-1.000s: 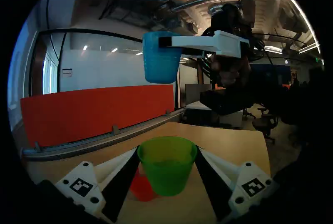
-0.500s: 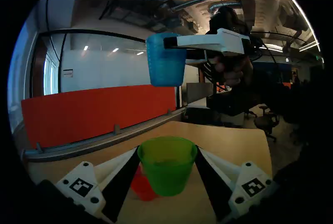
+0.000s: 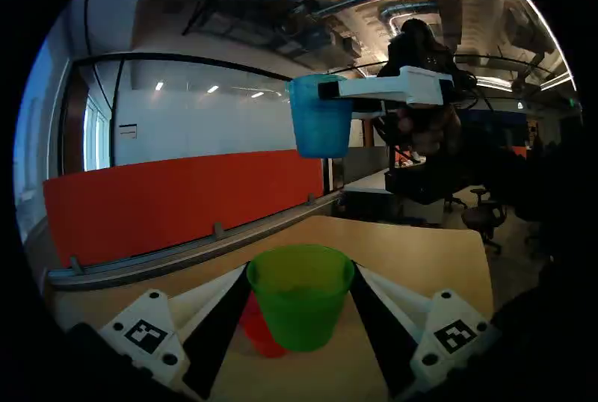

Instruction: Pour water

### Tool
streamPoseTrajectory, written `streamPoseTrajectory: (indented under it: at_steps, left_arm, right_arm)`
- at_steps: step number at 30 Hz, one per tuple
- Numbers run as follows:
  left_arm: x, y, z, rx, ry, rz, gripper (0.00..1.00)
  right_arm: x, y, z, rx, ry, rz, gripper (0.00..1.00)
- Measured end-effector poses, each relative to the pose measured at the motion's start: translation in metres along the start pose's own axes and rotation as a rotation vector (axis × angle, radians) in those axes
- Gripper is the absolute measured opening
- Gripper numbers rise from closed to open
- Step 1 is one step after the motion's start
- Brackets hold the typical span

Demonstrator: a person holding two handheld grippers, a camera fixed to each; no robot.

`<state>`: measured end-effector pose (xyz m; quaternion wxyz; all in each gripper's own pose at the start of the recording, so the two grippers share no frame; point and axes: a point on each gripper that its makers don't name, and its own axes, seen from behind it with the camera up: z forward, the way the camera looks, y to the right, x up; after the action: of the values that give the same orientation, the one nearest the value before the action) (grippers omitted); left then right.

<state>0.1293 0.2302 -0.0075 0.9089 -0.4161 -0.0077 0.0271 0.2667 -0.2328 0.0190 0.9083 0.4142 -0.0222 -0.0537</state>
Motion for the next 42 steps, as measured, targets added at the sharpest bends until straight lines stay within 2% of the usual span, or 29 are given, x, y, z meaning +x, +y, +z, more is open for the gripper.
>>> streamPoseTrajectory:
  at_steps: [9,18,27,42]
  left_arm:
    - [-0.006,-0.010,-0.007,0.022,-0.015,0.003,0.88]
    - [-0.008,-0.018,-0.012,0.039,-0.030,0.006,0.88]
    - [-0.012,-0.023,-0.014,0.046,-0.045,0.006,0.88]
    - [-0.034,-0.027,-0.017,0.030,-0.119,-0.024,0.88]
  right_arm:
    - [-0.020,0.015,-0.022,-0.044,-0.022,-0.017,0.91]
    - [-0.024,0.025,-0.042,-0.062,-0.002,-0.004,0.91]
    - [-0.029,0.027,-0.048,-0.058,-0.005,0.014,0.92]
    - [-0.070,0.022,-0.050,-0.031,-0.105,-0.024,0.92]
